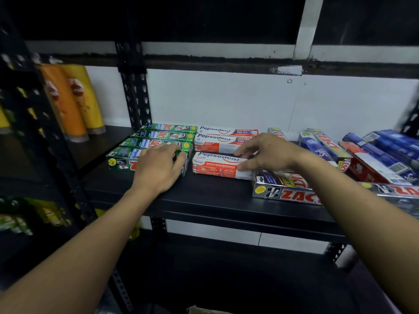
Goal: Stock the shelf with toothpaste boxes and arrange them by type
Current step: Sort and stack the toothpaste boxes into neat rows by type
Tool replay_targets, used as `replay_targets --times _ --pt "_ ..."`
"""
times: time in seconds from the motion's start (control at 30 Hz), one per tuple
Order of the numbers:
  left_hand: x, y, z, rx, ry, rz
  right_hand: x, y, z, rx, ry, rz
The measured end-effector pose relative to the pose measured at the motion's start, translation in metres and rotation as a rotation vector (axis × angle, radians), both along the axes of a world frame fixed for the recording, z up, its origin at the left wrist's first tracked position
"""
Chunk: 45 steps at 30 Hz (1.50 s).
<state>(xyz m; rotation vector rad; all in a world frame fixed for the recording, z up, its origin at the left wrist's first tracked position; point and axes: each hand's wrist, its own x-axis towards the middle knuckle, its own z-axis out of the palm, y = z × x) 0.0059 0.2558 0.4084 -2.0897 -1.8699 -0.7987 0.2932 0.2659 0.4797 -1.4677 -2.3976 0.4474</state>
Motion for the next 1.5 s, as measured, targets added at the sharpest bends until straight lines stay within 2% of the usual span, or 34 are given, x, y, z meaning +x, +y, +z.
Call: replay_targets --times 0.3,0.8,1.17,1.5 --pt "0.0 0.001 0.0 -0.005 -0.001 0.003 -0.013 0.02 -0.007 0.096 -0.119 -0.051" --pt "-0.002 0.003 -0.001 -0.01 0.0 0.003 -0.032 0.032 -0.015 0.222 -0.116 -0.119" --pt "-0.002 0.003 -0.001 -0.021 0.011 0.014 -0.027 0.035 -0.016 0.227 -0.17 -0.038" --pt "-0.002 0.004 -0.001 -0.013 0.018 0.018 -0.021 0.034 -0.015 0.194 -0.078 -0.058"
